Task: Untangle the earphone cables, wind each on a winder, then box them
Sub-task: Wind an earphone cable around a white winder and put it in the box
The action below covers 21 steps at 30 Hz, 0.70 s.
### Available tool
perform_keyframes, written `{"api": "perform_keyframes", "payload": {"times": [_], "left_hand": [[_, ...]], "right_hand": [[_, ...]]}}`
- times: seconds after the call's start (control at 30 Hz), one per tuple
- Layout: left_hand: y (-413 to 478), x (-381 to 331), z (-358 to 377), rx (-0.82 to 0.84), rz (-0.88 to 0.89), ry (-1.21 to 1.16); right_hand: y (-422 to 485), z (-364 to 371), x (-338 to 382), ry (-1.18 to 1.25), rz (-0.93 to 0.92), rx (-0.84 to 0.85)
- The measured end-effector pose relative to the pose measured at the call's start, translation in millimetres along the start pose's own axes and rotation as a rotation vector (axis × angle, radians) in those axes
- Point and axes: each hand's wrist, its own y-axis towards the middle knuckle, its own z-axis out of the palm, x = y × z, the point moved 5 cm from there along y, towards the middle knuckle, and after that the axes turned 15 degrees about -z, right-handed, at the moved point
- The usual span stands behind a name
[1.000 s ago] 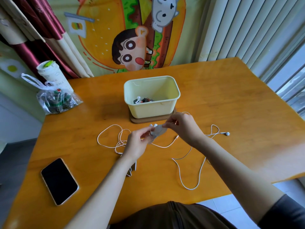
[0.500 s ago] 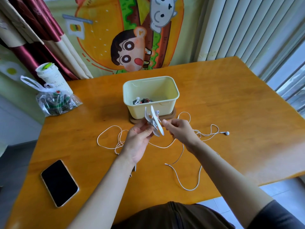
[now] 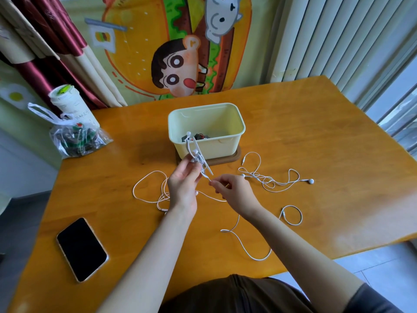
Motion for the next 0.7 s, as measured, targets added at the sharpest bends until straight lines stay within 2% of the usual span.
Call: {"api": "perform_keyframes", "payload": {"times": [0.2, 0.37, 0.47, 0.53, 0.7], "left_hand": [[1.3, -2.8, -2.5, -0.032, 0.053, 0.096], [4.5, -3.7, -11.7, -0.117, 0.200, 0.416], [5.4, -2.2, -14.1, -0.162, 0.301, 0.661], [4.3, -1.9, -17.8, -0.182, 0.339, 0.739], [-0.5, 2.3, -15.5, -0.054, 0.332, 0.780]], "right_hand": [[-1.8, -7.2, 3.3, -0.073, -0.029, -0.043], [-3.1, -10.2, 17.0, -0.109, -0.108, -0.032], [-2.0, -10.9, 28.4, -0.141, -0.171, 0.049], [0.6, -14.2, 34.2, -0.163, -0.201, 0.110], [15.1, -42.9, 37.8, -0.244, -0.219, 0.038]]}}
